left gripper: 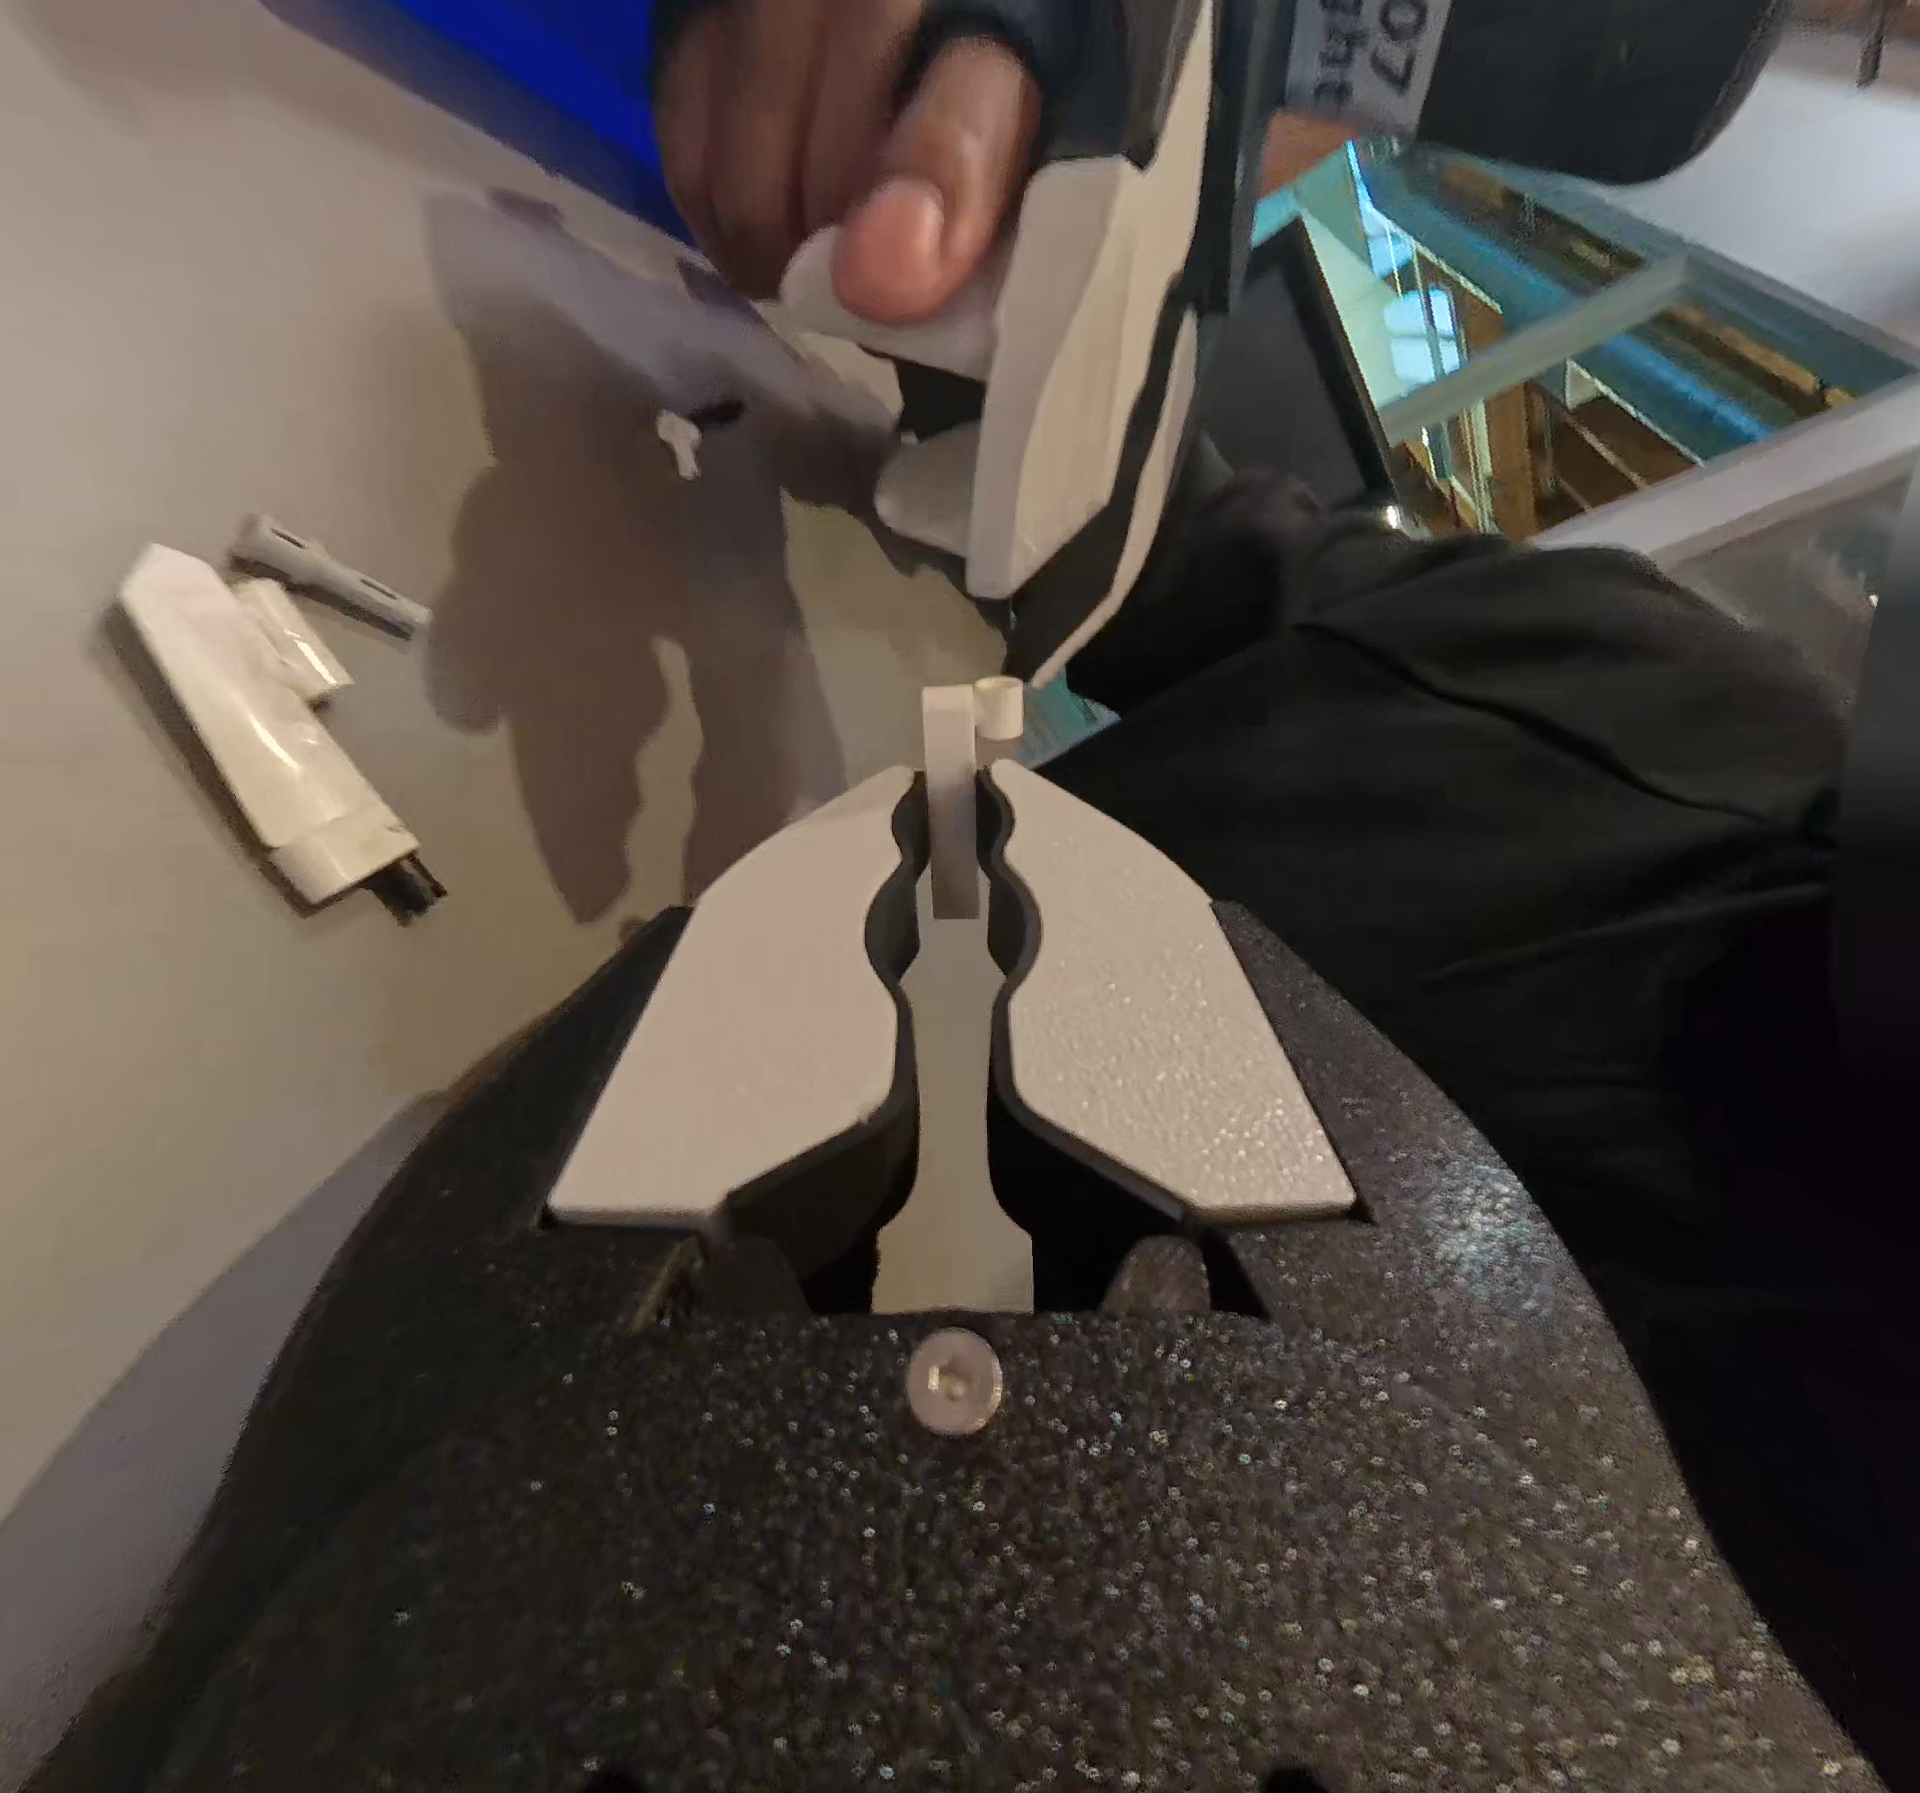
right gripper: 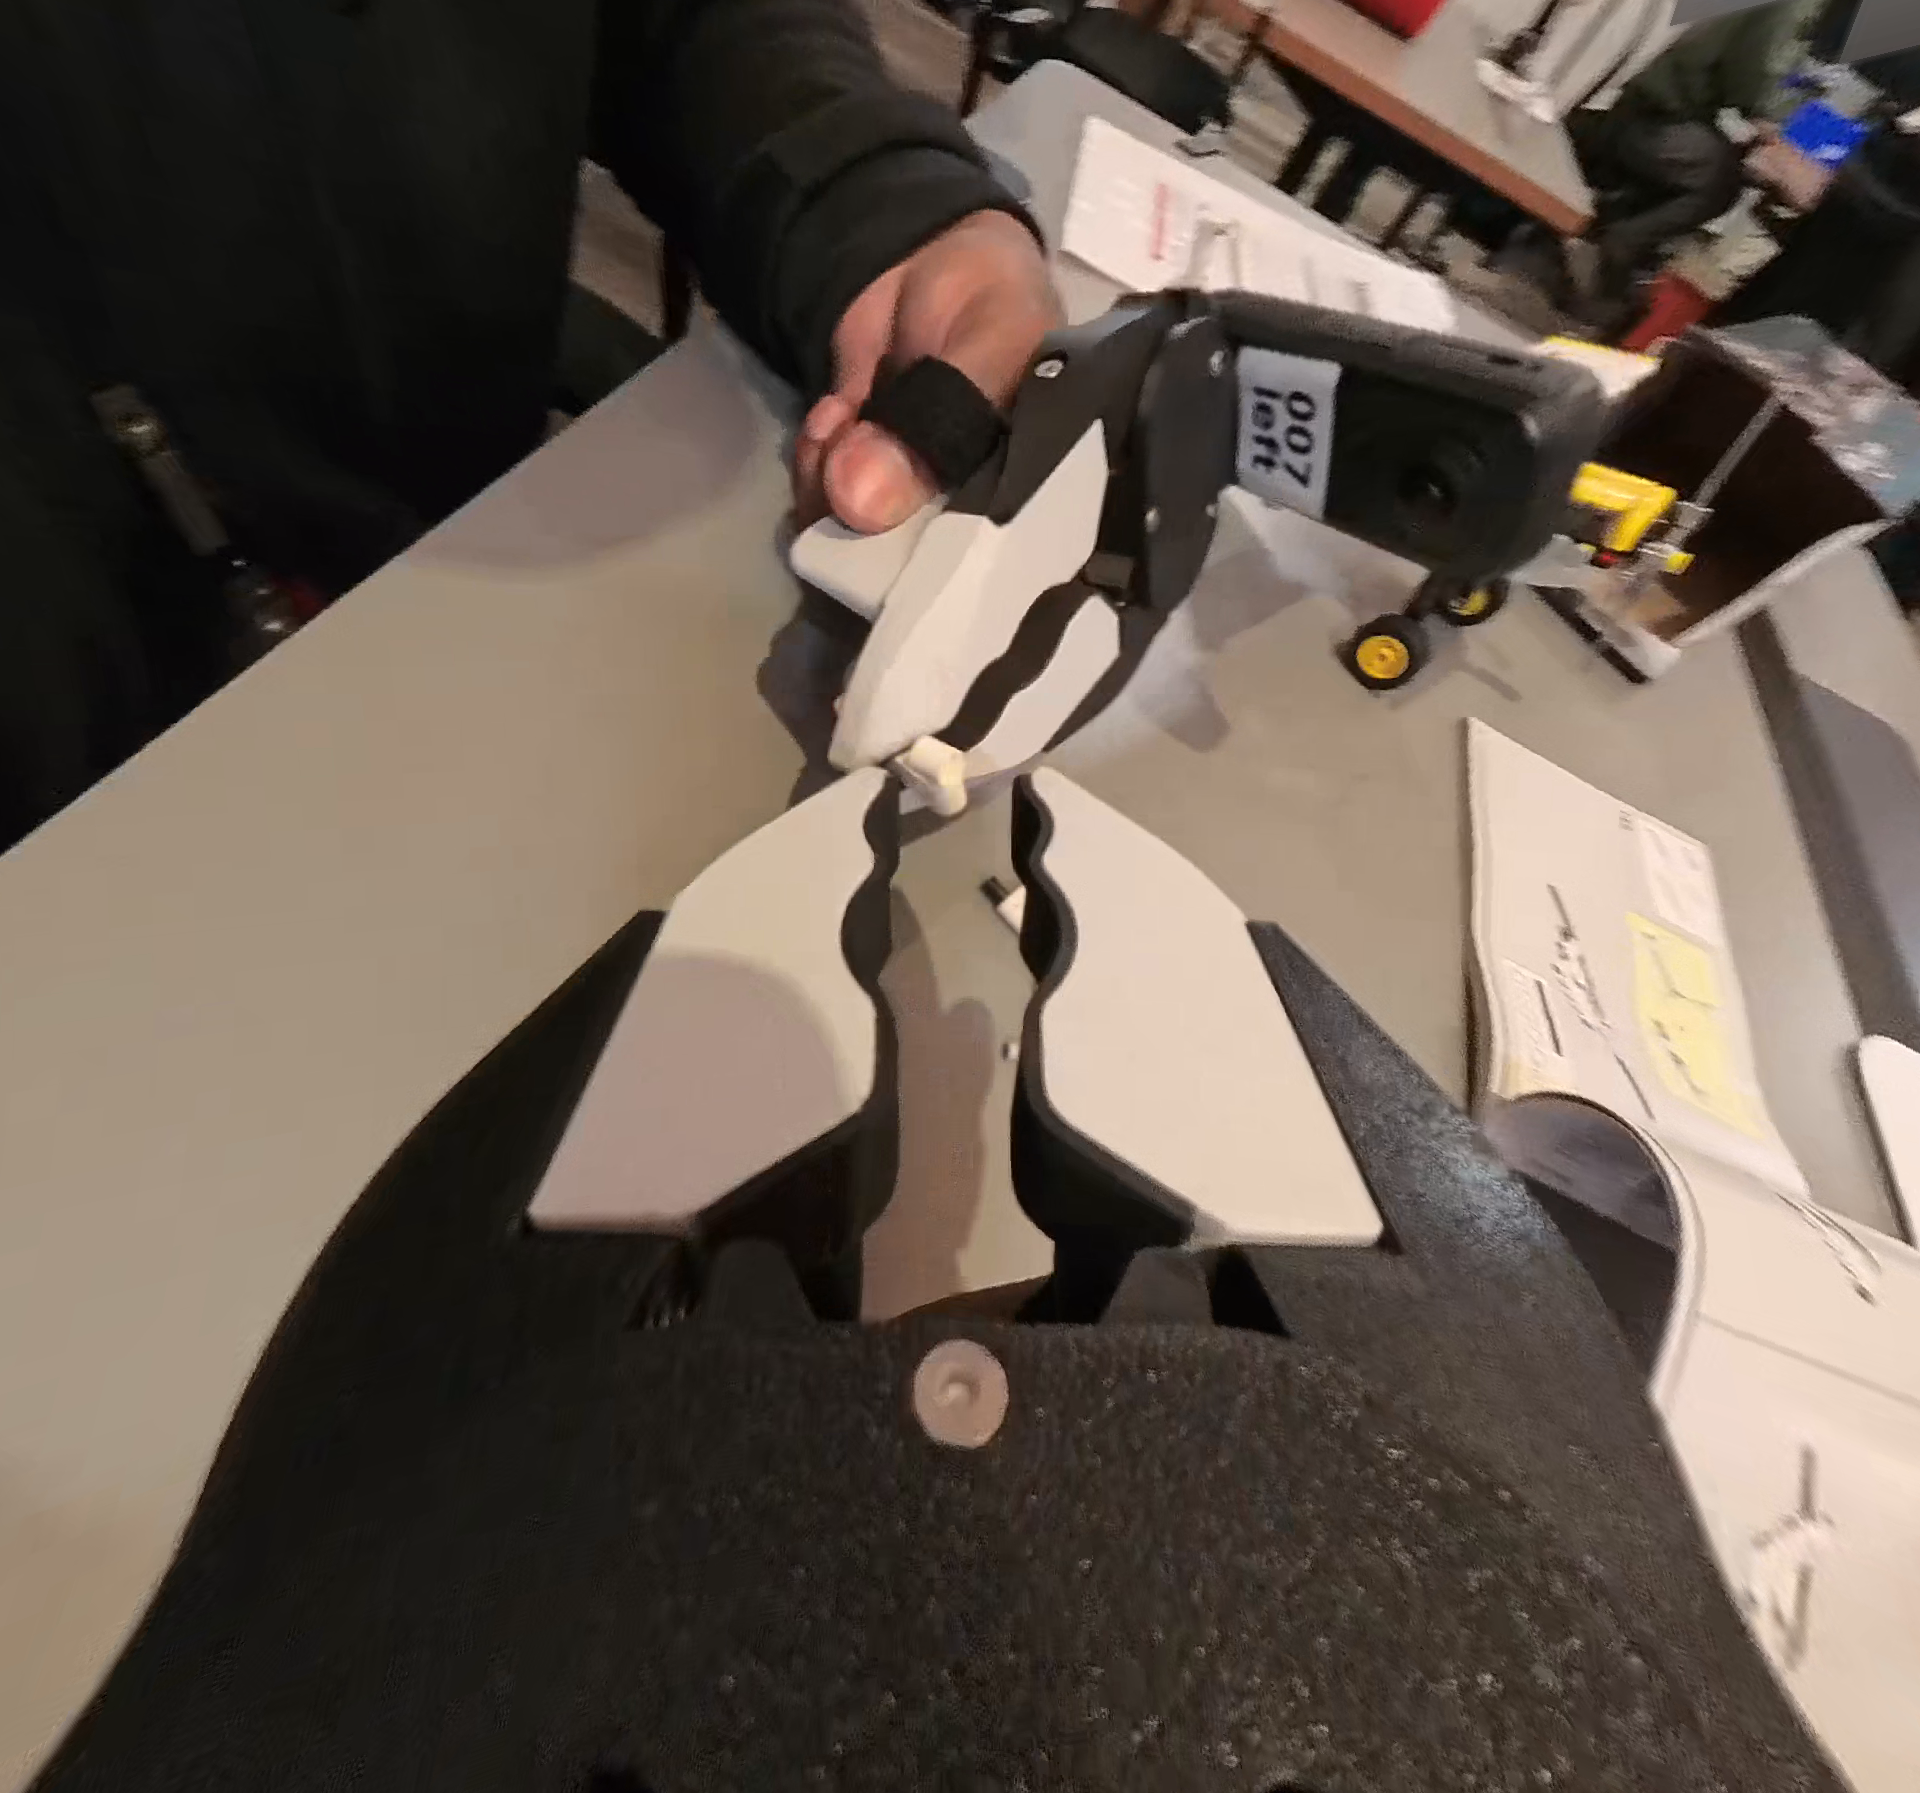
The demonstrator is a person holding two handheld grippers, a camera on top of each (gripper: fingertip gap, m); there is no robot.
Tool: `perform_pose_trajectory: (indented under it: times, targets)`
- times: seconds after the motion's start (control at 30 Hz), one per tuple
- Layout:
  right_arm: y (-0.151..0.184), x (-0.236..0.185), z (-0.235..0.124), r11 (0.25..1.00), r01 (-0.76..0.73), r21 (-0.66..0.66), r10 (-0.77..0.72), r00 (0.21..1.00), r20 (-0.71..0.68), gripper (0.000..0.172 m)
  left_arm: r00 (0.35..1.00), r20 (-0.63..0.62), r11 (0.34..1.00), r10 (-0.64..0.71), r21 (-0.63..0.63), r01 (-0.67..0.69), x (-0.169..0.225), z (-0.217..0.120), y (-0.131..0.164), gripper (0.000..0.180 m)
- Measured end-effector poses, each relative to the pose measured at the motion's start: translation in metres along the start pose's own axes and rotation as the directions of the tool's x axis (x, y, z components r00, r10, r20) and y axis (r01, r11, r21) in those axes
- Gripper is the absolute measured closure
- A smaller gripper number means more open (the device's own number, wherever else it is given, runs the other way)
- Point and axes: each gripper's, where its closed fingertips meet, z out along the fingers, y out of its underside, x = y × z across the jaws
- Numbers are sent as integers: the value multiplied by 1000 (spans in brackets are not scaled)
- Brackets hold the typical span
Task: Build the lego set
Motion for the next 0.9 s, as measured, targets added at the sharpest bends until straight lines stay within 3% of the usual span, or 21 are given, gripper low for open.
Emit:
perform_pose_trajectory:
  times: [0.27,0.53,0.9]
  targets:
    - [-4,-22,10,998,-31,52,19,977,214,160,995,-94,996,-13,-83,6,12,7,13,172]
    - [-10,-30,10,992,-57,108,25,961,276,163,991,-128,992,-40,-121,24,16,9,19,172]
    - [-7,-29,12,994,-70,87,46,968,245,163,993,-108,993,-44,-114,31,13,9,17,172]
